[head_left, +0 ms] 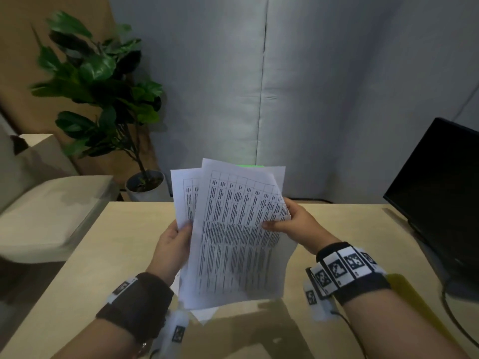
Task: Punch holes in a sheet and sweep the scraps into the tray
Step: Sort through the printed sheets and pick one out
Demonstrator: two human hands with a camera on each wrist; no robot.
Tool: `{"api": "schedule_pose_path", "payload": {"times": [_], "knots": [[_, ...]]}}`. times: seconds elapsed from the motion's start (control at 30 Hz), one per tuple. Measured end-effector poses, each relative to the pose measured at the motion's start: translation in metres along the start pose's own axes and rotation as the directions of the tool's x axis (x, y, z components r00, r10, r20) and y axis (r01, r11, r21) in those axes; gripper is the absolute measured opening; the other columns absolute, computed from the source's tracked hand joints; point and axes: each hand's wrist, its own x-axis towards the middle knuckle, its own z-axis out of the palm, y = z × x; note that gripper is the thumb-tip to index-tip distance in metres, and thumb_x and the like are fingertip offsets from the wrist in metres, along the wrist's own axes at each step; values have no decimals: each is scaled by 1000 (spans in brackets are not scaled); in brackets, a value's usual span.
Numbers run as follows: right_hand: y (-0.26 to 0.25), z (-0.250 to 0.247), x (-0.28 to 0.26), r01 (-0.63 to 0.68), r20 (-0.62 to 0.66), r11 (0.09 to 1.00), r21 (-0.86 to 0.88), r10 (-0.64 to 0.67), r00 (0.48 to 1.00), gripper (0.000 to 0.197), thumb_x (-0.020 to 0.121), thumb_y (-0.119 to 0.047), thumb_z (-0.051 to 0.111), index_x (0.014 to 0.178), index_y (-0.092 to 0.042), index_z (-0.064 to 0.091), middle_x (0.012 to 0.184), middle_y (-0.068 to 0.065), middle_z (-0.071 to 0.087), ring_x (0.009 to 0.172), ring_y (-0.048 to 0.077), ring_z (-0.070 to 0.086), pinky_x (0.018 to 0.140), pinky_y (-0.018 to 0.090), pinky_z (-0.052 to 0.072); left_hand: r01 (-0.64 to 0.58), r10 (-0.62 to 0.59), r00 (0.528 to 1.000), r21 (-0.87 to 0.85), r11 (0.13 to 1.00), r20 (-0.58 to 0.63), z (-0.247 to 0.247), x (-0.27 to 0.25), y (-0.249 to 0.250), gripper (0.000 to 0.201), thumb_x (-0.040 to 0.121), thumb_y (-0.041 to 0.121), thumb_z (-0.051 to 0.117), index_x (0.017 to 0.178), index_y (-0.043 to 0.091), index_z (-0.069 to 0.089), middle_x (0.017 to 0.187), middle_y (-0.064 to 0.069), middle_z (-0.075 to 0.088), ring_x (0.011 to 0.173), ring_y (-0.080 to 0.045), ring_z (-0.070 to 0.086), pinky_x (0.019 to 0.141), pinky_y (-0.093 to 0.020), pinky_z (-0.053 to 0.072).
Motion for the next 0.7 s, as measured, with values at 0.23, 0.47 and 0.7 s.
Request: {"api": "schedule_pose_path", "payload": {"times": [0.23,0.47,0.7], "knots": [[15,13,10,35,-110,996,-77,-43,993,104,61,-23,88,141,-24,22,134,0,53,123,17,52,106,43,42,-25,25,1000,154,988,3,5,2,-14,36,84,23,64,119,15,57,108,-2,70,100,-21,68,87,-41,55],[29,21,20,25,-280,986,165,23,960,55,85,-16,70,134,-14,45,112,10,69,101,25,67,93,45,52,-26,30,999,120,992,-32,-8,4,-23,27,91,6,55,115,15,50,109,-3,67,96,-19,67,75,-29,58],[37,49,29,38,-243,987,157,2,970,41,85,-43,65,96,-4,61,89,18,67,80,26,61,78,48,53,-29,42,998,237,971,-50,-29,4,-36,25,95,20,49,120,23,49,118,0,65,104,-20,66,87,-43,54]]}}
